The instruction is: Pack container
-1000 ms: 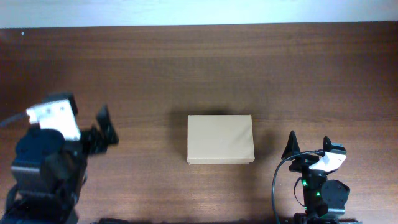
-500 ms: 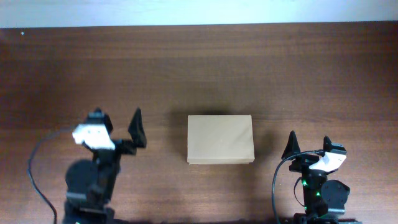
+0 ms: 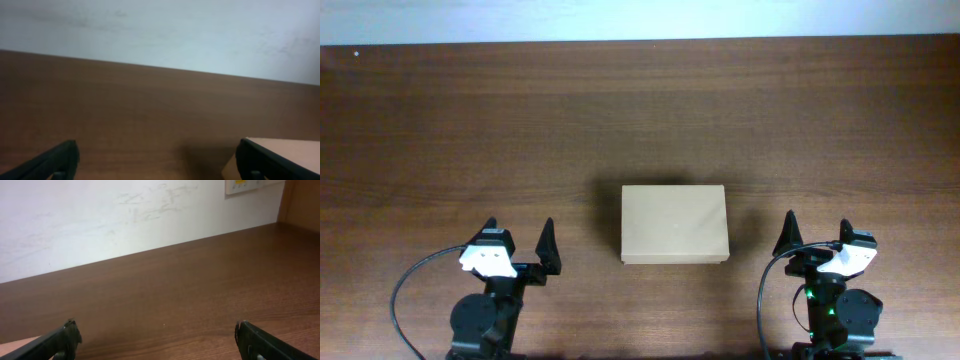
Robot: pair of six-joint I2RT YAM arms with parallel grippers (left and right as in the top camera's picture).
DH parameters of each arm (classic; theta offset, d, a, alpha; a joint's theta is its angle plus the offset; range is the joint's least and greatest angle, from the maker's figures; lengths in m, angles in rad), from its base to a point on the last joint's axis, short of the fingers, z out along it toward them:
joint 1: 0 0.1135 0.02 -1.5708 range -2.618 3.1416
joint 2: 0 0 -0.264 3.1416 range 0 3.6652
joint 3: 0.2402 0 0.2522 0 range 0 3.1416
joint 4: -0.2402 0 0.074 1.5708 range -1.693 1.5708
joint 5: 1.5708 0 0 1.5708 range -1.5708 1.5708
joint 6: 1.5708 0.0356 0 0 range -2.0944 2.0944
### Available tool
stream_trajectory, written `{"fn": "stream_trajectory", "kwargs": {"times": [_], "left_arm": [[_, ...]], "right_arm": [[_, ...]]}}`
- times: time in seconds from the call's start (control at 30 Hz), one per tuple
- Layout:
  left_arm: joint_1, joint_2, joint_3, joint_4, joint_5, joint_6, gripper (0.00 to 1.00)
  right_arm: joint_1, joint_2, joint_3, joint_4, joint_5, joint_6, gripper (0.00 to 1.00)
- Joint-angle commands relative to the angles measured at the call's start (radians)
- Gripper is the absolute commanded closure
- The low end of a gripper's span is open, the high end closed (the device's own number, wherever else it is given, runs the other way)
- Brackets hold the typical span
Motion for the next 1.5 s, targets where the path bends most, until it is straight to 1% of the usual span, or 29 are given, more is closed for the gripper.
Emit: {"fn": "stream_trajectory", "kwargs": {"times": [0.0, 0.3, 0.57, 1.47], "left_arm": [[0.015, -0.034, -0.011, -0.035, -0.024, -0.008, 0.00], [0.051, -0.132, -0.058, -0.071, -0.023, -0.009, 0.01], [0.058, -0.132, -0.066, -0.135, -0.071, -0.008, 0.01], [0.058, -0.132, -0.066, -0.132, -0.075, -0.002, 0.01]], "right_arm": [[-0.001, -0.009, -0.009, 0.002, 0.009, 0.000, 0.01], [-0.001, -0.009, -0.009, 0.002, 0.009, 0.000, 0.01], [-0.001, -0.009, -0.009, 0.002, 0.009, 0.000, 0.01], [-0.001, -0.009, -0.009, 0.002, 0.009, 0.000, 0.01]]}}
